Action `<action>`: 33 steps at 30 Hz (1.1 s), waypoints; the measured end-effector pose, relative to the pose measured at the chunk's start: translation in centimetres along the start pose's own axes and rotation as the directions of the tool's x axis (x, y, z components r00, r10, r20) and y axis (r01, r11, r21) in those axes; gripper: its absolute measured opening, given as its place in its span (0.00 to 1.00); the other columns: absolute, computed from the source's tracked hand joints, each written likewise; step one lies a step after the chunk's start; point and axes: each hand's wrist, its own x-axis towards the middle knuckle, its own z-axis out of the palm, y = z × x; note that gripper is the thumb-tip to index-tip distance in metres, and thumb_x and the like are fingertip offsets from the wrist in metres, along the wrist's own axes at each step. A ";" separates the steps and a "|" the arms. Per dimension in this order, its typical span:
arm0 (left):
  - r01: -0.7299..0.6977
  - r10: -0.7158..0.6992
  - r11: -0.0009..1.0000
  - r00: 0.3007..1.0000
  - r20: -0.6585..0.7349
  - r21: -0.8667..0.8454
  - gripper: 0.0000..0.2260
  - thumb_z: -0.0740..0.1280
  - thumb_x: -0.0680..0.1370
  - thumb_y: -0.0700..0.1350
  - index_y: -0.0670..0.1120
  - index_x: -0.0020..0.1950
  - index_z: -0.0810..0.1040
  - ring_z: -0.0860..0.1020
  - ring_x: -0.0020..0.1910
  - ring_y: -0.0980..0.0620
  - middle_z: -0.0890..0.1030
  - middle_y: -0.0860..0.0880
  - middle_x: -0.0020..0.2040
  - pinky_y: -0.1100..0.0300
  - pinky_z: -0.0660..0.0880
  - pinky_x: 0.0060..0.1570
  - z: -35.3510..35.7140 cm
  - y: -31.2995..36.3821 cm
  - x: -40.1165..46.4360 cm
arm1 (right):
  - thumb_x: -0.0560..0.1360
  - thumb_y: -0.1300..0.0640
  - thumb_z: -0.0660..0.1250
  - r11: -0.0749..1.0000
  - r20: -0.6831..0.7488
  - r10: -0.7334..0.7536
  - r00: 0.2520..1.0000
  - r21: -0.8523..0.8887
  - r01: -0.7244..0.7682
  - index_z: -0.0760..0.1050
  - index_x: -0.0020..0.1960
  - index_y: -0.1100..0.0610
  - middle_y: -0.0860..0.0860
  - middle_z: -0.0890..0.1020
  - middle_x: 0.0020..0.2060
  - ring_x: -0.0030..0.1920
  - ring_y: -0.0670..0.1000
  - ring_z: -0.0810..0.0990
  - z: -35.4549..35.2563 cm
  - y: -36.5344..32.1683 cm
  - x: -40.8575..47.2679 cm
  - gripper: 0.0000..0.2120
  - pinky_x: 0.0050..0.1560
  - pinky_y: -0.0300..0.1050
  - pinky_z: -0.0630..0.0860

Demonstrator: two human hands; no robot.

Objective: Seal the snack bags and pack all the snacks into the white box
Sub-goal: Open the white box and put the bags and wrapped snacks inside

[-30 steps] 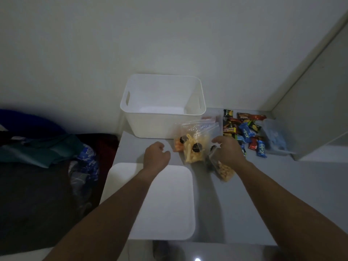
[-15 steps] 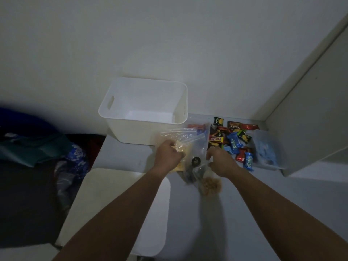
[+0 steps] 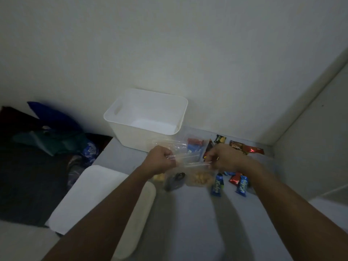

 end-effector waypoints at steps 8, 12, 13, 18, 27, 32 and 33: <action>-0.047 0.024 0.989 0.987 -0.161 -0.139 0.09 0.72 0.73 0.39 0.32 0.43 0.80 0.84 0.38 0.42 0.84 0.37 0.40 0.43 0.81 0.39 -7.4 6.9 -0.9 | 0.73 0.67 0.68 0.970 -0.167 -0.046 0.985 0.228 0.084 0.80 0.43 0.62 0.55 0.84 0.38 0.36 0.50 0.85 -9.2 -4.6 -0.7 0.03 0.35 0.45 0.82; -0.138 0.059 0.963 0.946 -0.319 -0.231 0.10 0.70 0.74 0.38 0.30 0.47 0.77 0.84 0.38 0.43 0.82 0.37 0.41 0.44 0.82 0.37 -11.6 9.9 0.6 | 0.75 0.66 0.67 0.903 -0.256 -0.017 0.966 0.410 0.125 0.78 0.47 0.66 0.60 0.85 0.40 0.38 0.55 0.86 -12.8 -7.8 0.7 0.03 0.35 0.47 0.83; -0.149 0.056 0.960 0.933 -0.355 -0.239 0.09 0.70 0.74 0.38 0.31 0.47 0.77 0.84 0.38 0.43 0.82 0.37 0.41 0.44 0.82 0.37 -12.5 10.3 1.3 | 0.75 0.66 0.67 0.887 -0.284 -0.010 0.959 0.440 0.140 0.77 0.48 0.67 0.61 0.85 0.40 0.38 0.56 0.86 -13.5 -8.5 1.5 0.04 0.35 0.49 0.83; -0.138 -0.006 0.943 0.903 -0.429 -0.303 0.06 0.70 0.73 0.38 0.41 0.38 0.76 0.84 0.38 0.43 0.83 0.39 0.41 0.46 0.82 0.37 -15.3 10.6 6.9 | 0.72 0.72 0.67 0.823 -0.341 0.034 0.940 0.543 0.167 0.71 0.60 0.55 0.63 0.81 0.46 0.35 0.58 0.86 -14.4 -11.2 7.2 0.21 0.36 0.54 0.83; 0.125 -0.250 0.926 0.911 -0.329 -0.357 0.05 0.68 0.70 0.37 0.36 0.42 0.82 0.83 0.40 0.40 0.83 0.37 0.43 0.47 0.82 0.33 -13.5 4.2 17.9 | 0.75 0.69 0.62 0.862 -0.183 0.230 0.956 0.495 -0.113 0.77 0.52 0.66 0.63 0.82 0.46 0.37 0.61 0.86 -10.0 -12.4 20.3 0.08 0.40 0.59 0.83; 0.223 -0.373 0.867 0.883 -0.285 -0.445 0.05 0.71 0.68 0.37 0.35 0.40 0.82 0.83 0.38 0.39 0.83 0.37 0.40 0.42 0.82 0.38 -10.7 0.4 21.7 | 0.73 0.67 0.64 0.880 -0.114 0.292 0.950 0.422 -0.220 0.78 0.53 0.68 0.62 0.81 0.46 0.40 0.63 0.85 -7.1 -10.9 24.9 0.10 0.41 0.58 0.83; 0.237 -0.390 0.857 0.879 -0.275 -0.457 0.05 0.72 0.68 0.38 0.36 0.39 0.82 0.84 0.40 0.39 0.84 0.38 0.40 0.43 0.82 0.40 -10.2 0.0 22.0 | 0.72 0.67 0.64 0.890 -0.116 0.288 0.950 0.400 -0.221 0.78 0.54 0.68 0.62 0.82 0.47 0.41 0.63 0.85 -6.8 -10.5 25.4 0.11 0.41 0.57 0.83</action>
